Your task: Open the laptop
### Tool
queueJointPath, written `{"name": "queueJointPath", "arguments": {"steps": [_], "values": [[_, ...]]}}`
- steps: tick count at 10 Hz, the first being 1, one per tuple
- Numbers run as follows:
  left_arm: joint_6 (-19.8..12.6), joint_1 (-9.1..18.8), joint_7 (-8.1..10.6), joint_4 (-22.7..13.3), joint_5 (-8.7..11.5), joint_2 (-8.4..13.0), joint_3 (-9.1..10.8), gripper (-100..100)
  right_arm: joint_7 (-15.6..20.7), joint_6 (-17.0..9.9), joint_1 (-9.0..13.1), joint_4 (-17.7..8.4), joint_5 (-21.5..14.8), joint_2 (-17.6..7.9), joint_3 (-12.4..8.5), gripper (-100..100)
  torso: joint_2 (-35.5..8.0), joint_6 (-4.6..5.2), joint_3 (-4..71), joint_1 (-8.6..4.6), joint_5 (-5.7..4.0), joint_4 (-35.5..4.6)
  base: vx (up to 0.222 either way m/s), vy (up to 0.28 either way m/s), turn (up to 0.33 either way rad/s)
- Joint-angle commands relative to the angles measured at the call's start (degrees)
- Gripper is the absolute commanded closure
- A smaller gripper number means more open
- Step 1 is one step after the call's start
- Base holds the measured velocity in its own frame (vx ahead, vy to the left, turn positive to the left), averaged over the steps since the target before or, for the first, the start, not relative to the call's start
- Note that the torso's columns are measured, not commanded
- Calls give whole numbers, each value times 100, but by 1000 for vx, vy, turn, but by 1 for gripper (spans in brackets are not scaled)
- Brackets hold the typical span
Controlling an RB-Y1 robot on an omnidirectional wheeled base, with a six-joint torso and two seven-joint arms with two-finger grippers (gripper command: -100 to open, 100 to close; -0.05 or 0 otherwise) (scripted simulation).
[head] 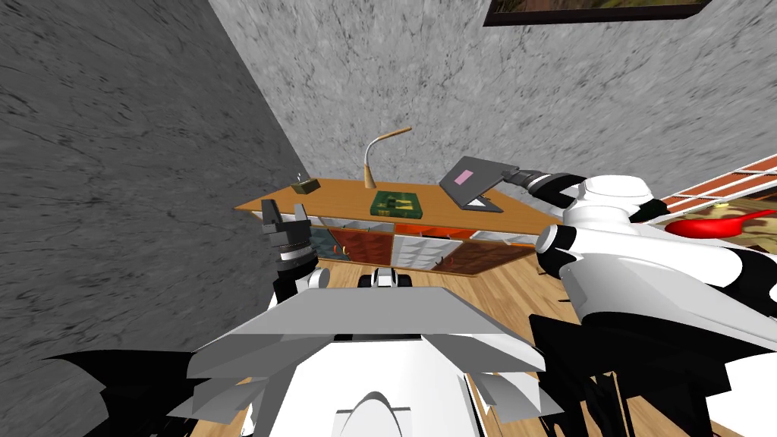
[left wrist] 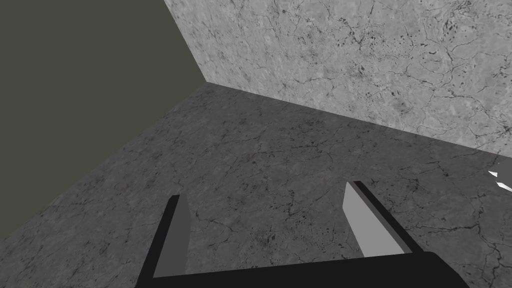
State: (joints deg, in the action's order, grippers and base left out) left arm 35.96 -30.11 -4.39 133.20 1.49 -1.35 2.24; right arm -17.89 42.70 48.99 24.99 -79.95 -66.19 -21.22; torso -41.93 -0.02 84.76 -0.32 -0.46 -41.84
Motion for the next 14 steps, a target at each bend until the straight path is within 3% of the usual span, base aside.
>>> {"name": "queueJointPath", "arguments": {"steps": [1,2,3,7,8,10,13,14], "values": [[0,0,0,0,0,0,0,0,-61,-26,-166,149,53,27,-40,100,0,1,-2,-1,-8,6,-4,-12,-5],[0,0,0,0,0,0,0,0,136,-258,-410,149,351,-105,233,100,1,-2,3,7,13,-8,-84,-58,266],[0,2,0,0,0,0,-1,0,136,-258,-362,149,510,-105,402,100,-8,-24,2,-3,19,-10,-96,-92,210],[0,-1,0,0,0,0,0,0,136,-258,-410,149,1137,-105,452,100,5,-7,6,31,34,-20,-13,-13,1],[0,-1,0,0,0,0,0,0,376,-479,-638,113,1351,-236,726,100,-4,-18,1,38,40,-24,-65,-57,257],[-1,2,0,-1,0,0,0,0,376,-479,-638,113,1718,-236,957,100,7,-45,10,14,24,-8,-81,-60,161],[0,-1,0,0,0,0,0,0,376,-479,-638,113,2210,-236,957,100,11,-10,11,24,30,-17,0,3,-24],[0,-1,0,0,0,0,0,0,615,-700,-866,76,2409,-366,1228,100,3,-21,7,29,36,-22,-74,-37,287]]}}
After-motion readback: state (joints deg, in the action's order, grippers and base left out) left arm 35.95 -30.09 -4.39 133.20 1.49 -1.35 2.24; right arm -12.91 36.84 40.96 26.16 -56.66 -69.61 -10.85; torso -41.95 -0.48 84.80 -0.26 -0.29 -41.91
